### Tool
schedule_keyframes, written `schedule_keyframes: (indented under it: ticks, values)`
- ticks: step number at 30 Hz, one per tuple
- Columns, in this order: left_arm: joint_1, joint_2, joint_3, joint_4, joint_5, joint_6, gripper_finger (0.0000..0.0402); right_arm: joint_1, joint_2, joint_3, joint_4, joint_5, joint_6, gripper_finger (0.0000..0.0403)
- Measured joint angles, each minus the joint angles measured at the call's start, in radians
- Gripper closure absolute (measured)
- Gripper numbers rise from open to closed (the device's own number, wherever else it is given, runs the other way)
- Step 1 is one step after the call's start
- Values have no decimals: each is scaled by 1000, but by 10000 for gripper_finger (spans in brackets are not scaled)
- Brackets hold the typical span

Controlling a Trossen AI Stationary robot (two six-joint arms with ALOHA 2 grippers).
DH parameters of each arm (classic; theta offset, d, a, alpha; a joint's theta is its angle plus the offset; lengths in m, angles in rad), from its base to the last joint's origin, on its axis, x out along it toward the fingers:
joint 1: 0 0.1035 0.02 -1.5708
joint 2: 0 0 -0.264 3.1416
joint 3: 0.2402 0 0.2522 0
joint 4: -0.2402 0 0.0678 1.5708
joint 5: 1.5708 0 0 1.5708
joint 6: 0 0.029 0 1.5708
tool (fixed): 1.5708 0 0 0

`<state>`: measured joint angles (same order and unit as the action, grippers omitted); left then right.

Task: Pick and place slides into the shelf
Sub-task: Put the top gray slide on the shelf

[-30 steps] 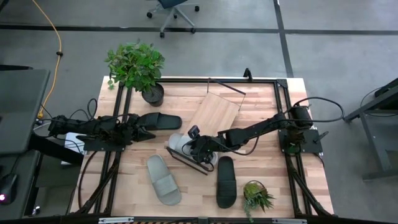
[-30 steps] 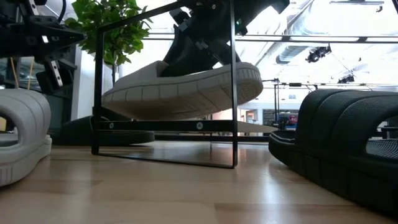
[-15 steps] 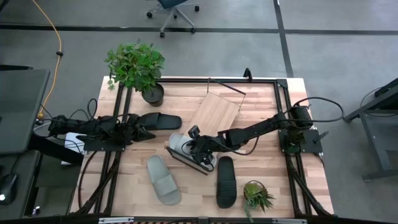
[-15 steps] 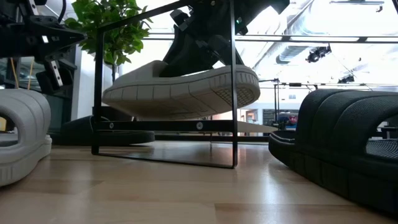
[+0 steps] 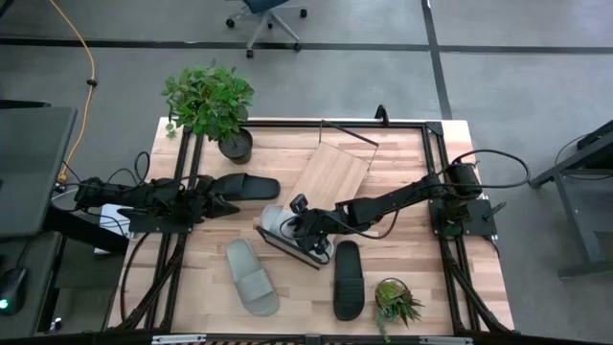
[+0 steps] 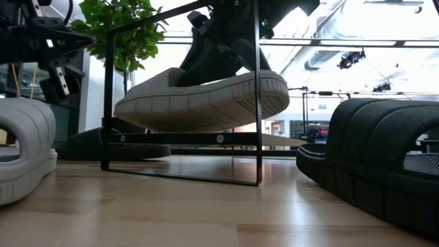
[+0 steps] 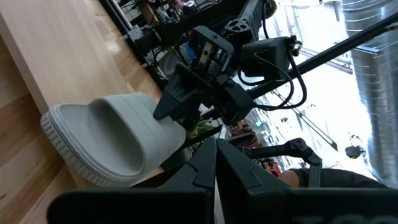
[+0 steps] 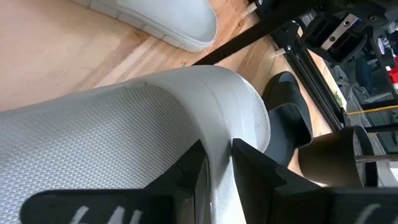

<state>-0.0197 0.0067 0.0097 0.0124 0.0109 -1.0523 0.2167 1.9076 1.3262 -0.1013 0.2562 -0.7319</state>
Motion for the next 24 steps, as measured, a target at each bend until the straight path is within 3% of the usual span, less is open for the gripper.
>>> schedule_keyframes:
  ticks: [24]
  values:
    - [0,0,0,0,0,0,401,-8,0,0,-2,-24,0,321]
